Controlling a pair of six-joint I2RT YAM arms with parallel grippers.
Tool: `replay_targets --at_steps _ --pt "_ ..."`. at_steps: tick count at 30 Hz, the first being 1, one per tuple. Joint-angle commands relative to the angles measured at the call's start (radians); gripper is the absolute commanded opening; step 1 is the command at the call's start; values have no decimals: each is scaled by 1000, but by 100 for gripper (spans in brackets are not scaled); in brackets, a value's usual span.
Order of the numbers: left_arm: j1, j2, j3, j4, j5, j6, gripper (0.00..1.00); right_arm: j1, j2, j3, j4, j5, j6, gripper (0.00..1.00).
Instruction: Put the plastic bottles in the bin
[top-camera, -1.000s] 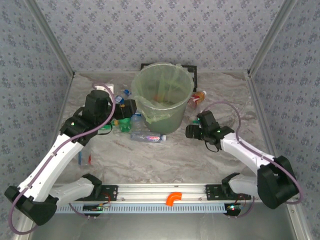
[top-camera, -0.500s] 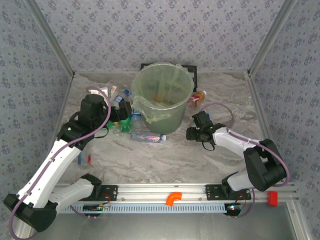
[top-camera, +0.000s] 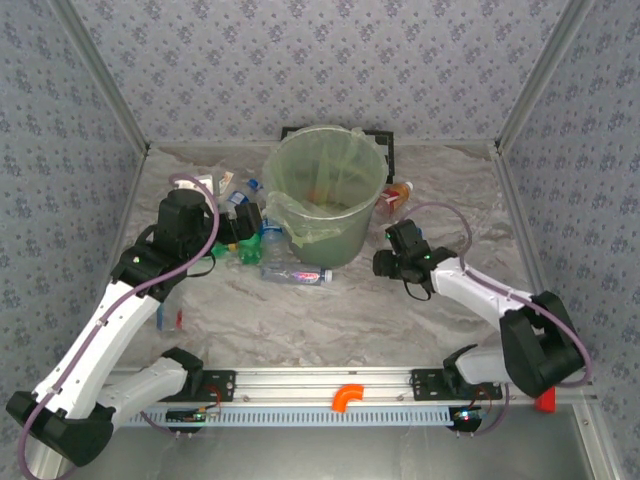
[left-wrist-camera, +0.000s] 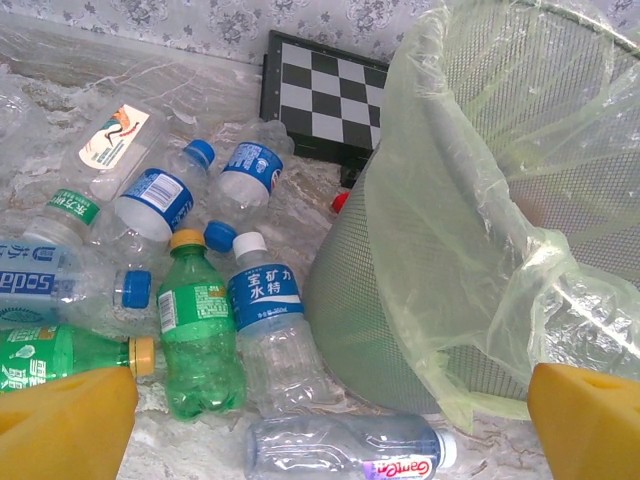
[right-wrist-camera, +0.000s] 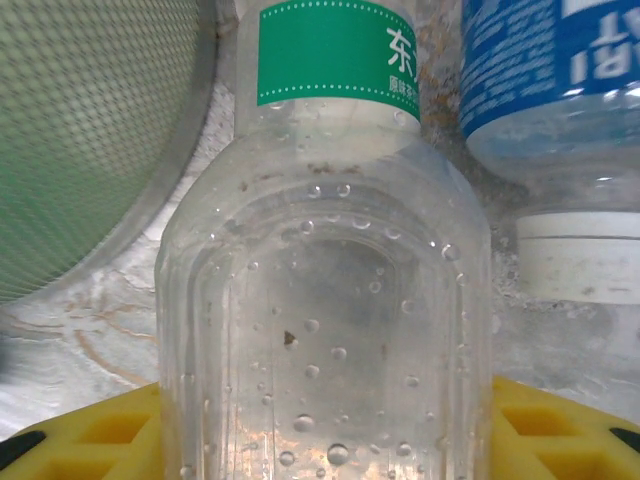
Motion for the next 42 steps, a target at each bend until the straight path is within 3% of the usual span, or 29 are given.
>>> replay_targets --at_steps 1,11,17,28,42 --pt "6 -13 -1 14 -9 -13 100 8 -91 16 -46 42 20 54" --pt "7 -25 -15 19 -33 -16 100 10 -433 97 -198 129 -17 52" --pt "10 -32 -31 32 -31 -23 100 44 -479 269 -255 168 -97 51" --pt "9 -92 -42 0 -55 -17 100 202 -182 678 -299 231 -298 52" --pt "9 -210 -93 -33 -74 10 100 178 228 1099 -459 165 -377 51"
